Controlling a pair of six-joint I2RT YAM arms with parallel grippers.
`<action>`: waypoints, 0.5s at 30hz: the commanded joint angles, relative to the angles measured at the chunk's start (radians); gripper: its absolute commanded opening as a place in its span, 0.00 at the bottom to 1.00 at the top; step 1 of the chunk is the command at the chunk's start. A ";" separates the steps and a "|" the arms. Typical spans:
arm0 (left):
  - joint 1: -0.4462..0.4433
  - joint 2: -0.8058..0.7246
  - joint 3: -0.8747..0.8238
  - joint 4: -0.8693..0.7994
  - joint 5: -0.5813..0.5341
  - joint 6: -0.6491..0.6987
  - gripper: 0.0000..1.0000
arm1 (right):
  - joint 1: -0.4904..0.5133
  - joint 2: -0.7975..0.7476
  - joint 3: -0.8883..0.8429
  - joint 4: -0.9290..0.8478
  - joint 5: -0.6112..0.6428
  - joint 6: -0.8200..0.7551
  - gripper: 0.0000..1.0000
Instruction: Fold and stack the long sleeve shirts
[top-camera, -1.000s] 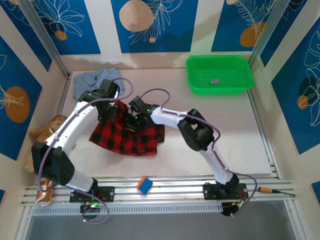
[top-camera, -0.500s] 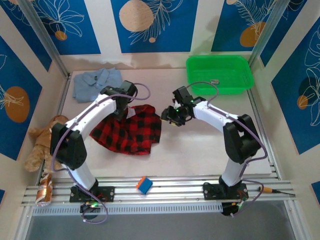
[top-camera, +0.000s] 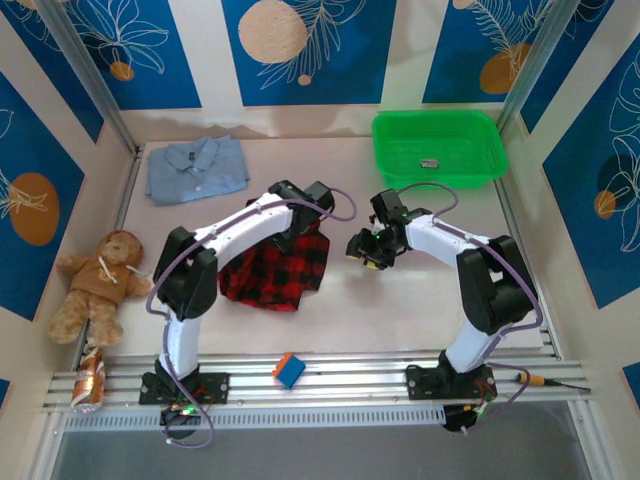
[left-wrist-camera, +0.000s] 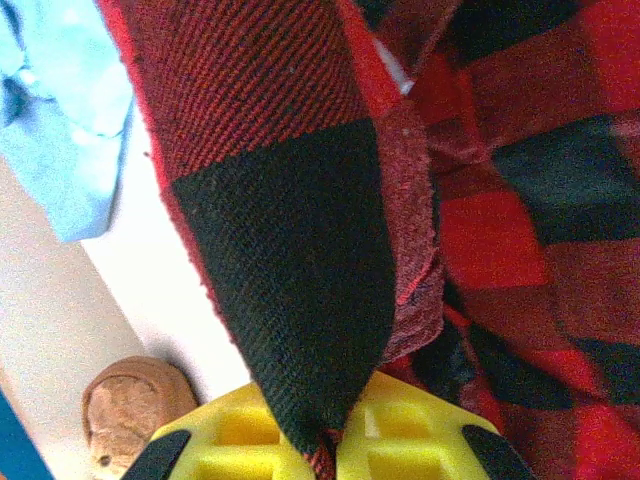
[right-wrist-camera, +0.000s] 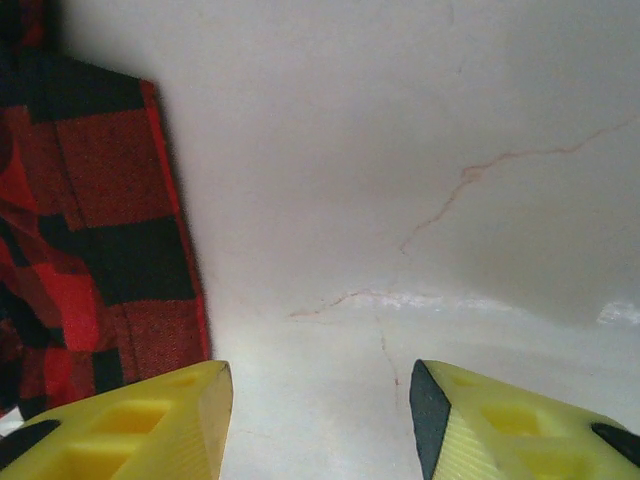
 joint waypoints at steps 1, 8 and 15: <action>-0.035 0.030 0.056 -0.044 0.044 -0.065 0.00 | -0.012 -0.019 -0.038 0.024 -0.031 -0.011 0.52; -0.073 0.098 0.099 -0.019 0.130 -0.113 0.00 | -0.021 -0.012 -0.081 0.055 -0.041 -0.004 0.52; -0.108 0.119 0.094 0.002 0.160 -0.129 0.00 | -0.038 0.003 -0.101 0.076 -0.047 0.004 0.52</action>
